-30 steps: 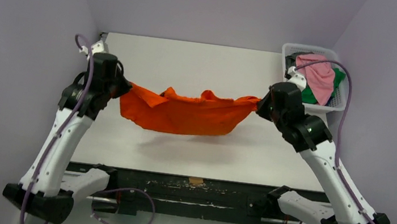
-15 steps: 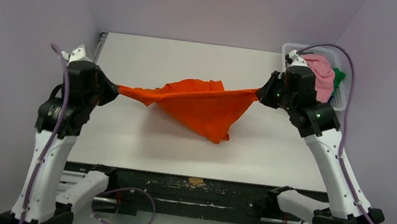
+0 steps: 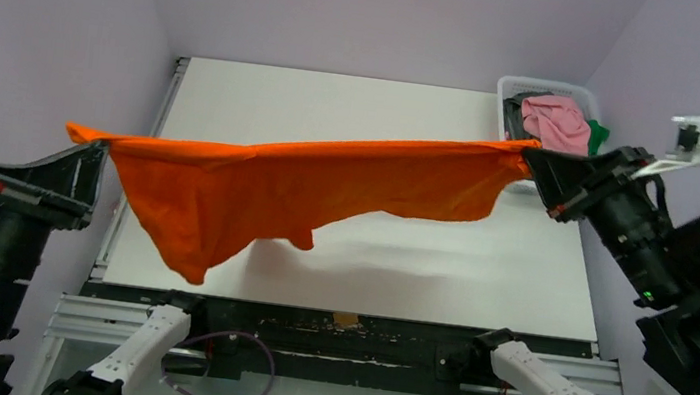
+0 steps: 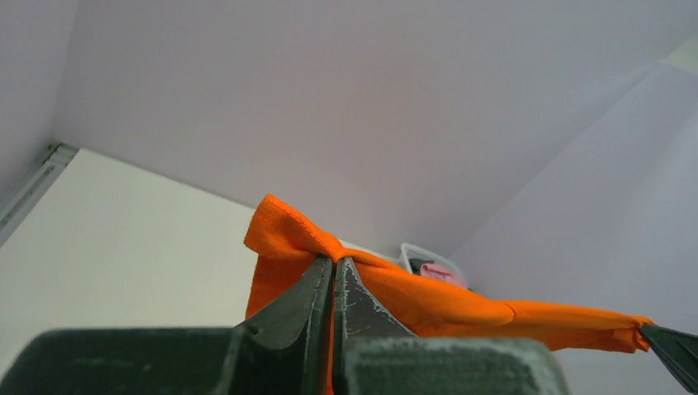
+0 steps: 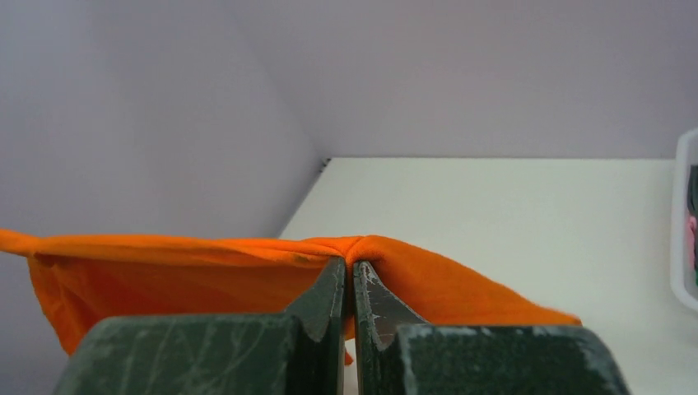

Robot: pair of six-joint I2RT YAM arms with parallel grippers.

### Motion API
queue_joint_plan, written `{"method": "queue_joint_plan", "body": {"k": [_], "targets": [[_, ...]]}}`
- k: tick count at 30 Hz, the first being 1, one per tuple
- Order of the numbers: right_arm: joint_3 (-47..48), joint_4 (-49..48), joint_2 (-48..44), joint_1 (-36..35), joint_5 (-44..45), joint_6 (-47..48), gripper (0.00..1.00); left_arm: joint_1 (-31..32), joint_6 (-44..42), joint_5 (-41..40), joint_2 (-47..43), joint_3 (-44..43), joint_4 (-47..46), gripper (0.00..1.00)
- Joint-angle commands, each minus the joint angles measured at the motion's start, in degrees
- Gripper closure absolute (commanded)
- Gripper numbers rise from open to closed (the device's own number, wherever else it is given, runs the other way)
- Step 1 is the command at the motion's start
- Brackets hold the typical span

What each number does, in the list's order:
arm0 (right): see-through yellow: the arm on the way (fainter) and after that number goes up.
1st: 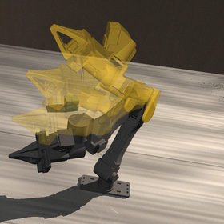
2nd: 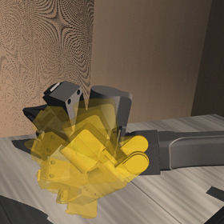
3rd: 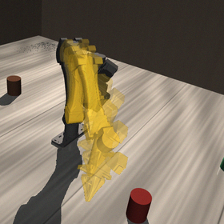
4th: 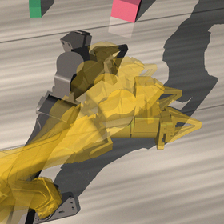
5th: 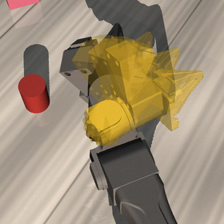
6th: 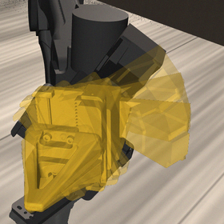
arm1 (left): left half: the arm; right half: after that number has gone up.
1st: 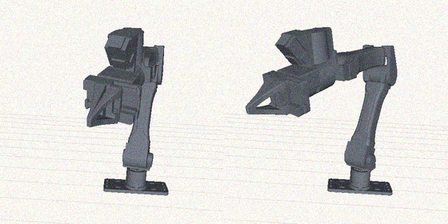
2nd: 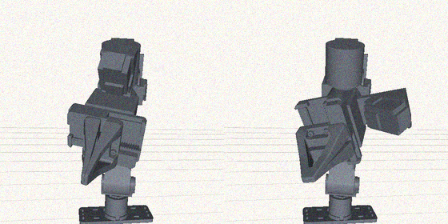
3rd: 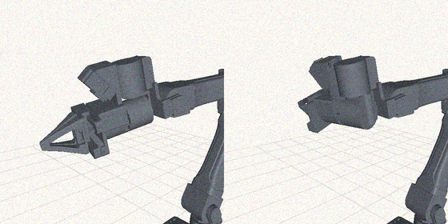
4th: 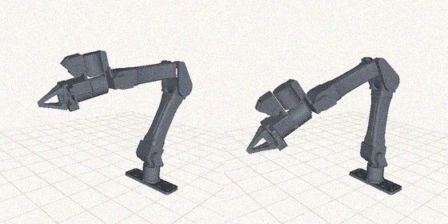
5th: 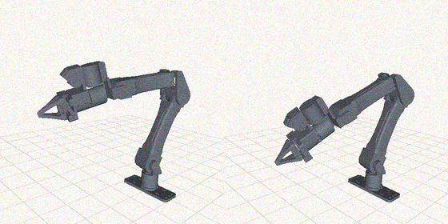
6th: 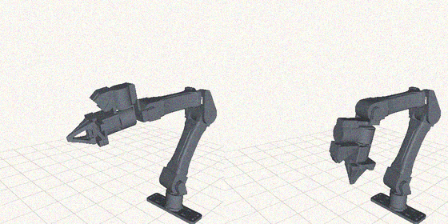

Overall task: Fold and stack the t-shirts
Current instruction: Flatten out the tshirt

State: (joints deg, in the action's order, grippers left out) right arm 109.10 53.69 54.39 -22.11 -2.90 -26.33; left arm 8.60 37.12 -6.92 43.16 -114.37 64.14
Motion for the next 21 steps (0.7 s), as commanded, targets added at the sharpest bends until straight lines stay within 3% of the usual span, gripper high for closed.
{"method": "queue_joint_plan", "body": {"k": [1,4,9,16,21], "targets": [[9.0,3.2,-1.4,0.2,-2.2,1.6,1.00,-0.4,-4.8,2.0,3.1,-12.7,3.3,1.00],[12.5,3.8,-1.4,0.2,-2.6,1.5,1.00,-0.6,-5.8,5.7,4.5,-17.4,3.0,1.00],[12.2,4.1,-0.5,0.3,-0.8,1.9,1.00,-0.5,-6.9,6.3,5.6,-16.8,1.4,1.00],[0.3,-1.6,2.2,0.2,11.0,2.9,1.00,-0.5,-10.0,1.5,11.6,-3.8,-6.1,1.00],[-14.0,-7.6,9.1,0.4,24.3,2.1,1.00,-0.5,-12.3,-4.7,24.0,6.9,-14.1,1.00]]}}
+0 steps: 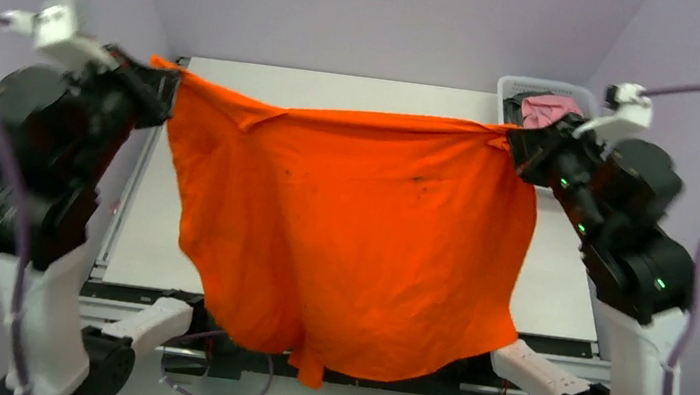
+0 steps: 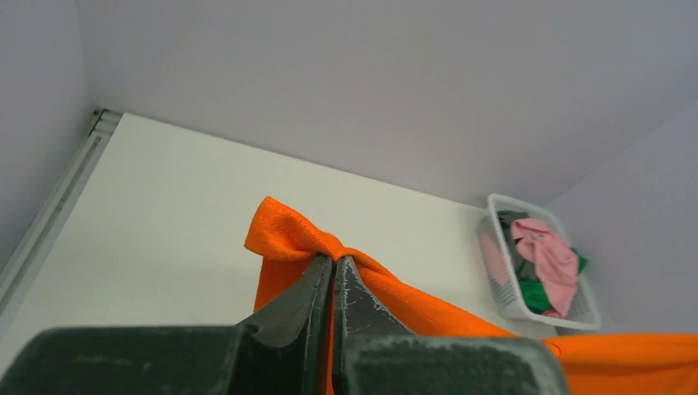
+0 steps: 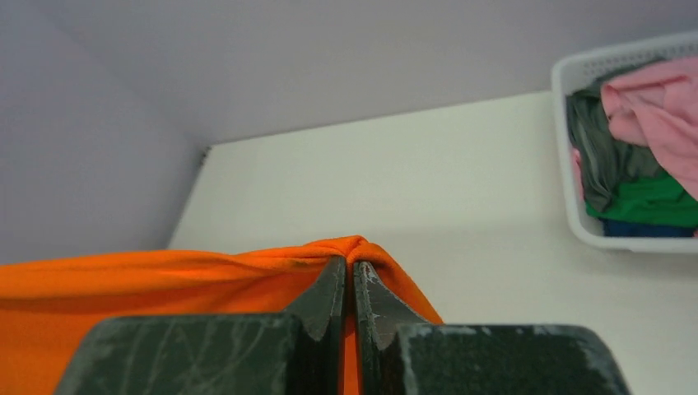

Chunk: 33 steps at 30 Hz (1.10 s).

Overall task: Fold and stack the t-shirts
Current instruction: Flatten out the tshirt

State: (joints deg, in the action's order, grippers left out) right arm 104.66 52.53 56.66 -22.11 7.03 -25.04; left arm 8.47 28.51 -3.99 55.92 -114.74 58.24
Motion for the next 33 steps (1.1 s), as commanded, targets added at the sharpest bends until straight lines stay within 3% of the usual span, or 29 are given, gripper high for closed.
{"method": "queue_joint_plan", "body": {"k": [1,4,6,8,10,12,13,14,15,16,18,21,24,27,33], "targets": [[-13.0,-9.0,8.5,0.6,15.9,0.6,1.00,-0.4,-4.2,-9.3,14.2,9.9,-11.0,1.00],[-21.2,-16.8,14.0,2.5,16.4,0.7,1.00,-0.5,-5.1,-11.3,26.1,13.2,-15.9,1.00],[-23.8,-21.5,22.9,4.4,15.3,1.0,1.00,-0.4,-5.3,-10.6,35.7,11.7,-17.5,1.00],[-23.4,-25.6,32.1,6.1,13.4,1.5,1.00,-0.3,-5.4,-9.6,46.7,6.8,-17.3,1.00],[-19.6,-28.1,40.7,7.7,11.4,2.1,0.95,-0.2,-4.9,-8.7,58.3,-4.3,-11.6,0.98],[-13.3,-28.4,48.8,8.6,10.9,2.5,0.82,0.1,-4.9,-9.7,68.9,-16.6,-5.8,0.74],[-9.5,-27.4,52.6,8.9,11.0,2.8,0.68,0.3,-5.0,-10.2,72.7,-22.0,-3.5,0.59],[-5.0,-25.6,55.9,9.0,11.3,3.2,0.39,0.5,-5.0,-10.4,75.7,-27.1,-2.0,0.40],[-0.6,-23.1,58.9,9.0,11.6,3.6,0.24,0.7,-4.8,-10.0,77.1,-28.2,-1.7,0.18],[3.0,-20.1,60.8,8.9,11.8,3.5,0.21,0.8,-4.6,-8.9,76.8,-27.2,-2.6,0.08],[4.4,-19.2,60.9,8.9,12.4,3.2,0.19,1.1,-4.1,-7.2,72.9,-19.2,-7.9,0.01],[-3.6,-24.0,55.6,8.9,12.1,2.3,0.17,1.8,-2.6,-5.9,64.1,-7.9,-14.4,0.00],[-13.4,-29.0,49.0,9.0,9.0,1.5,0.16,3.2,-1.2,-5.6,59.7,-2.5,-13.6,0.00],[-22.0,-30.4,43.8,8.8,3.7,-1.1,0.15,5.1,0.0,-2.7,57.1,2.2,-12.7,0.00],[-44.1,-43.3,33.0,8.4,-6.1,-4.6,0.15,6.6,5.0,7.6,56.3,13.4,-21.2,0.00]]}}
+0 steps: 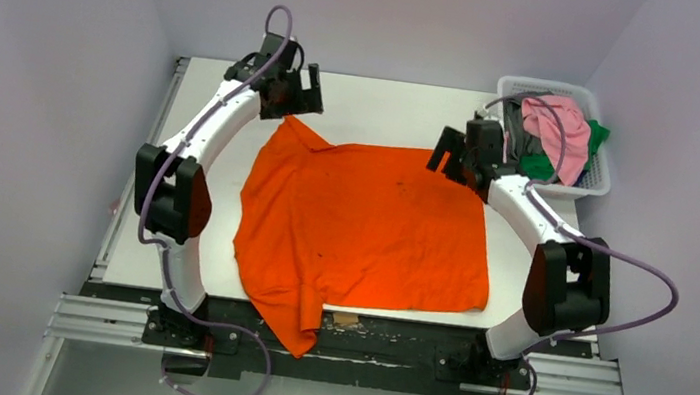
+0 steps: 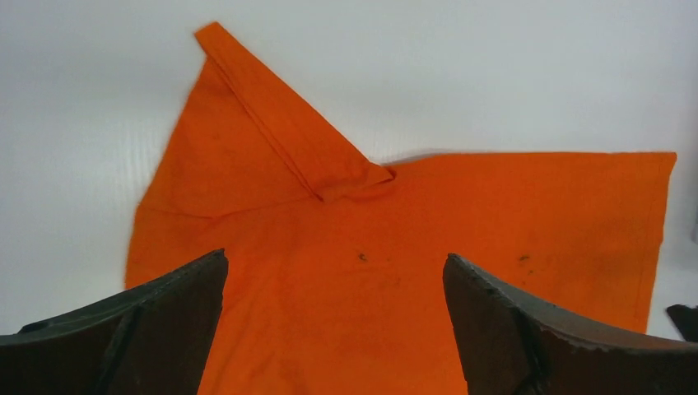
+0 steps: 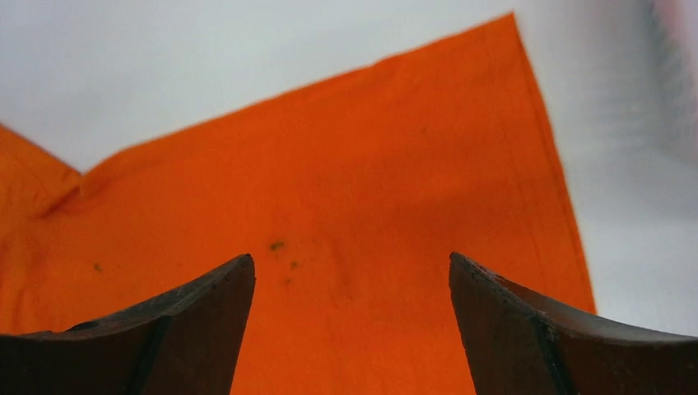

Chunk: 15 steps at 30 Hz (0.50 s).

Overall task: Fold and stack the t-shirts
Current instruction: Flatten out the tshirt

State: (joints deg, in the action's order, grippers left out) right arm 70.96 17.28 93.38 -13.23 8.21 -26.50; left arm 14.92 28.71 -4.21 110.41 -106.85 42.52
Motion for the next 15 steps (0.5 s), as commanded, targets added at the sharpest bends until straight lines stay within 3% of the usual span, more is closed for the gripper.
{"method": "queue_joint_plan", "body": {"k": [1,4,10,15], "targets": [[-12.2,-8.8,-4.7,-0.4,-7.8,-3.3,0.15,0.2,6.1,8.7,2.7,5.8,-5.8,0.00],[-16.6,-11.4,-6.2,-0.4,-10.3,-2.7,0.16,0.5,10.2,10.8,6.0,6.6,-7.9,0.04],[-19.1,-11.9,-5.7,-0.5,-11.9,-0.5,0.18,1.0,17.2,13.1,12.9,5.5,-10.7,0.29],[-19.8,-12.2,-4.4,-0.5,-12.6,-0.1,0.18,1.8,20.9,9.3,15.3,5.8,-10.4,0.32]]}}
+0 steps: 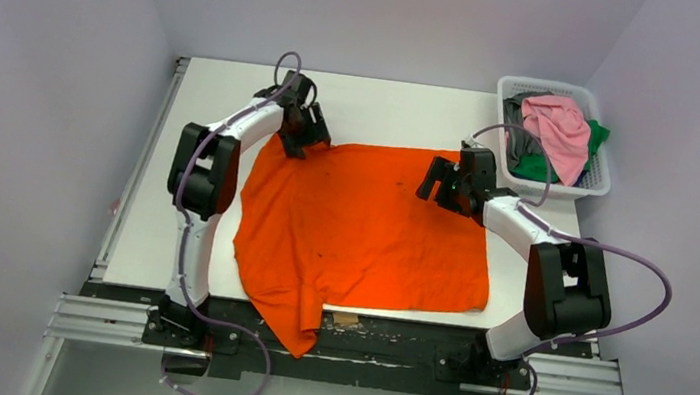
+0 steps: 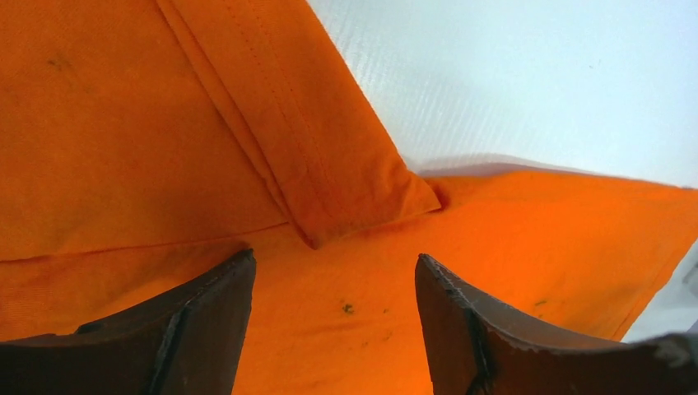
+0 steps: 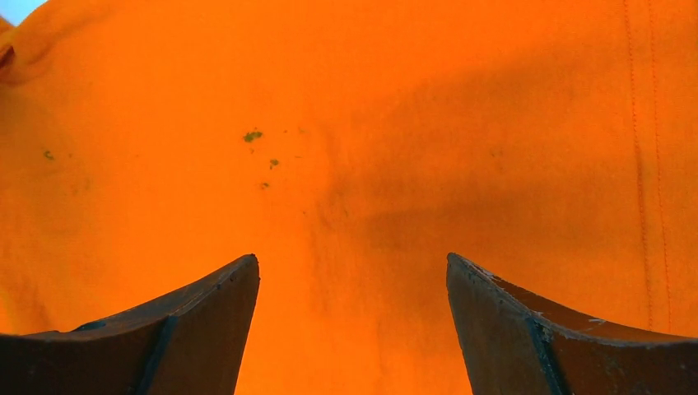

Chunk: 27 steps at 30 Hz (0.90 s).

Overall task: Fold and stack the t-shirts
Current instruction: Flatten out the tshirt

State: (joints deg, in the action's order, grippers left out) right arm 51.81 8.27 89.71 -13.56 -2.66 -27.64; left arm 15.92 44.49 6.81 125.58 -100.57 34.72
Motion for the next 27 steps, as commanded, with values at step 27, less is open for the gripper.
{"method": "queue_joint_plan", "body": {"k": [27], "targets": [[-1.2,-2.1,-0.5,-0.1,-1.4,1.0,0.20,1.4,16.5,-3.2,31.6,-47.9,-19.1,0.46]]}}
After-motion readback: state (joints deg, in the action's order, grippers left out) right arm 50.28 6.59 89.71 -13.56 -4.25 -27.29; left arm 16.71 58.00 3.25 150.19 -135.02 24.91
